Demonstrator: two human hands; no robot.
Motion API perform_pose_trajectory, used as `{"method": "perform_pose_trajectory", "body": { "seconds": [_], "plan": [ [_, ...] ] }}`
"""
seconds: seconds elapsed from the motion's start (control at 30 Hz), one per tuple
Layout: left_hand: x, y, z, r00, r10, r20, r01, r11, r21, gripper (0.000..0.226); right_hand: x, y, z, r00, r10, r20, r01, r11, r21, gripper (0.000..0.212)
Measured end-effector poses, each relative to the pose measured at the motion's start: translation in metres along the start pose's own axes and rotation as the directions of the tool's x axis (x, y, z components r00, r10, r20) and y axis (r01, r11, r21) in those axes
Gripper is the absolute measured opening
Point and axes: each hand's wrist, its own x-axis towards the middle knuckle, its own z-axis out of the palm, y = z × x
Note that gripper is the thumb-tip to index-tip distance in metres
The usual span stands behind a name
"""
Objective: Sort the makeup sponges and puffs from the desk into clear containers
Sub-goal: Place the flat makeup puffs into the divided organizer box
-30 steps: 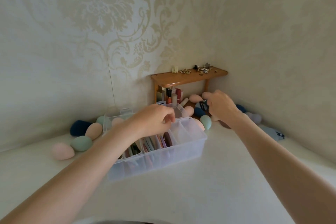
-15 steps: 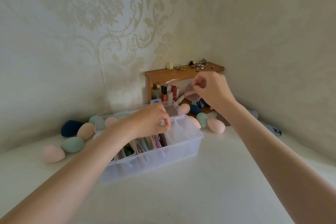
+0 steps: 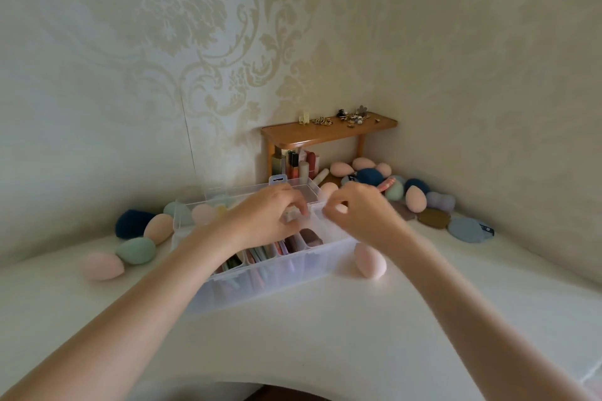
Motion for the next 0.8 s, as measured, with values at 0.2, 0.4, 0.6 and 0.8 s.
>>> {"method": "perform_pose_trajectory", "body": {
  "seconds": [0.2, 0.4, 0.6, 0.8],
  "plan": [
    [0.002, 0.012, 0.008, 0.998, -0.003, 0.057, 0.004, 1.0, -0.021, 0.019, -0.016, 0.012, -0.018, 0.866, 0.208, 0.455, -0.318, 0.931, 0.18, 0.042],
    [0.001, 0.012, 0.008, 0.994, -0.02, 0.11, 0.02, 1.0, 0.001, 0.018, -0.019, 0.02, -0.022, 0.847, 0.204, 0.491, -0.397, 0.857, 0.329, 0.037],
    [0.007, 0.014, 0.014, 0.991, -0.085, 0.102, 0.072, 0.99, 0.122, 0.025, -0.014, 0.038, -0.017, 0.841, 0.305, 0.446, -0.47, 0.822, 0.323, 0.034],
    [0.012, 0.018, 0.013, 0.984, -0.13, 0.119, 0.11, 0.981, 0.163, 0.027, -0.007, 0.052, -0.003, 0.848, 0.327, 0.418, -0.415, 0.899, 0.139, 0.04]
  ]
}}
